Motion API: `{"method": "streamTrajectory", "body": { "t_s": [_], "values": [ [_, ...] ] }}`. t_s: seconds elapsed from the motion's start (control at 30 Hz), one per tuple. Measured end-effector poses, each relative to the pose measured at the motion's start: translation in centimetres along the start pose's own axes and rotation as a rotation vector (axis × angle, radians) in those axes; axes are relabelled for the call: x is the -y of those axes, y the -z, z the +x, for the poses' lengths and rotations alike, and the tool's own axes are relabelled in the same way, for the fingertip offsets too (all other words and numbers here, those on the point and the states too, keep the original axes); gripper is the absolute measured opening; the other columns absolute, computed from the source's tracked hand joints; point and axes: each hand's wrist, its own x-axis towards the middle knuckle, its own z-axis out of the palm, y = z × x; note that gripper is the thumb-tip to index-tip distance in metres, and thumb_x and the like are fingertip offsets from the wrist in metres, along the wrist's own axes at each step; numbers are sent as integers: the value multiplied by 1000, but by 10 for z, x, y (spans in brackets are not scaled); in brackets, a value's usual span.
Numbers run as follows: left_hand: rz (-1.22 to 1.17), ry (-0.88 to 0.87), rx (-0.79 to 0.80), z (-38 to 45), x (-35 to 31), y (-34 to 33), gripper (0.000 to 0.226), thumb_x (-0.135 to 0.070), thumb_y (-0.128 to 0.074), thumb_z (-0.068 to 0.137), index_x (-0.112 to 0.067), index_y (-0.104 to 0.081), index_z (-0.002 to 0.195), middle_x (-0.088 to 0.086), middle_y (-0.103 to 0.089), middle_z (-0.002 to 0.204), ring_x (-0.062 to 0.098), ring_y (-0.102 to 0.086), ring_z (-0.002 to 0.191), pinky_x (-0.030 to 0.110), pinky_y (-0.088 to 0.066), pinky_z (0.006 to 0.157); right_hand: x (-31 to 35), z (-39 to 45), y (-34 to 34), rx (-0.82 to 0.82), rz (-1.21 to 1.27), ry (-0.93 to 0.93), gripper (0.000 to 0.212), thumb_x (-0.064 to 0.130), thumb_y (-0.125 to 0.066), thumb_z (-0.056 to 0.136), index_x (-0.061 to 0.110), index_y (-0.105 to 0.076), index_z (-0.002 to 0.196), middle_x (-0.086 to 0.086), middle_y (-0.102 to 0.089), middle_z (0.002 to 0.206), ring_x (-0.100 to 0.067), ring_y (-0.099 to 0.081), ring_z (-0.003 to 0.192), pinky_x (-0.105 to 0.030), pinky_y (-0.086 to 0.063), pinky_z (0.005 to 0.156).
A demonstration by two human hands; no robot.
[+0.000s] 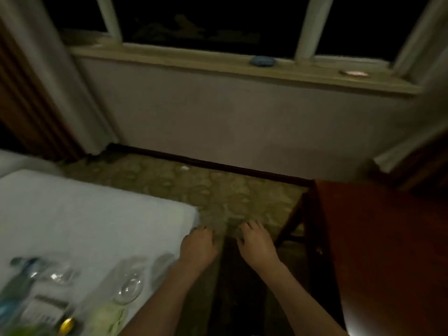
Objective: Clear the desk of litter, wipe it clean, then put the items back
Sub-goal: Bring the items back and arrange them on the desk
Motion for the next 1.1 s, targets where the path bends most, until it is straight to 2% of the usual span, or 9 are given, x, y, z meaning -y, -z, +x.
{"method": "streamTrajectory", "body": {
  "t_s": [0.07,0.17,0.27,0.4,0.63,0.73,0.8,0.93,1.1],
  "values": [
    [0,104,-55,6,31,10,34,-25,-43,94,-14,-55,124,6,-56,122,22,-54,112,31,-46,90,22,32,-10,72,16,110,35,25,-44,98,17,-51,131,-1,-49,134,-18,-43,123,-29,-33,107],
    [-44,280,-107,8,73,18,37,-25,-43,95,-17,-50,130,3,-55,124,19,-53,113,29,-46,90,55,76,-21,136,15,277,35,25,-42,98,18,-49,132,-2,-49,134,-17,-43,122,-28,-33,106],
    [-85,475,-112,1,105,17,36,-24,-43,95,-16,-50,129,3,-55,122,18,-53,113,29,-46,91,87,114,-27,181,3,428,38,25,-42,100,18,-44,137,-2,-45,138,-16,-40,125,-26,-31,106],
    [-168,694,-107,-15,133,1,36,-22,-43,94,-16,-50,129,3,-54,124,20,-52,116,30,-44,93,131,146,-43,230,8,626,37,24,-45,98,15,-48,134,-4,-48,135,-19,-43,123,-28,-35,103],
    [-391,1025,-107,-54,182,-38,39,-23,-46,92,-20,-49,130,4,-53,130,20,-51,118,28,-43,94,206,151,-111,439,-43,847,36,21,-47,96,11,-52,130,-8,-52,130,-23,-45,119,-32,-37,97],
    [-446,1150,-103,-67,214,-47,42,-25,-46,94,-17,-44,135,7,-47,134,22,-47,122,30,-40,96,238,147,-138,534,-43,861,37,20,-48,96,9,-51,131,-9,-51,129,-24,-46,118,-31,-37,96],
    [-470,1228,-101,-72,236,-53,42,-24,-47,93,-15,-43,134,9,-42,136,25,-43,124,33,-39,98,254,147,-154,591,-50,859,43,21,-48,96,11,-44,138,-8,-48,133,-23,-44,120,-30,-38,99],
    [-564,1355,-106,-76,276,-72,46,-20,-50,92,-11,-39,135,13,-39,135,29,-41,123,38,-39,97,266,155,-194,665,-91,865,48,24,-49,97,12,-38,142,-9,-44,137,-23,-42,124,-29,-37,102],
    [-668,1352,-93,-61,304,-106,54,-20,-54,91,-9,-34,140,16,-36,140,30,-42,124,35,-35,99,262,165,-242,813,-120,723,59,27,-51,97,13,-25,148,-10,-36,143,-24,-38,128,-31,-37,102]
  ]
}}
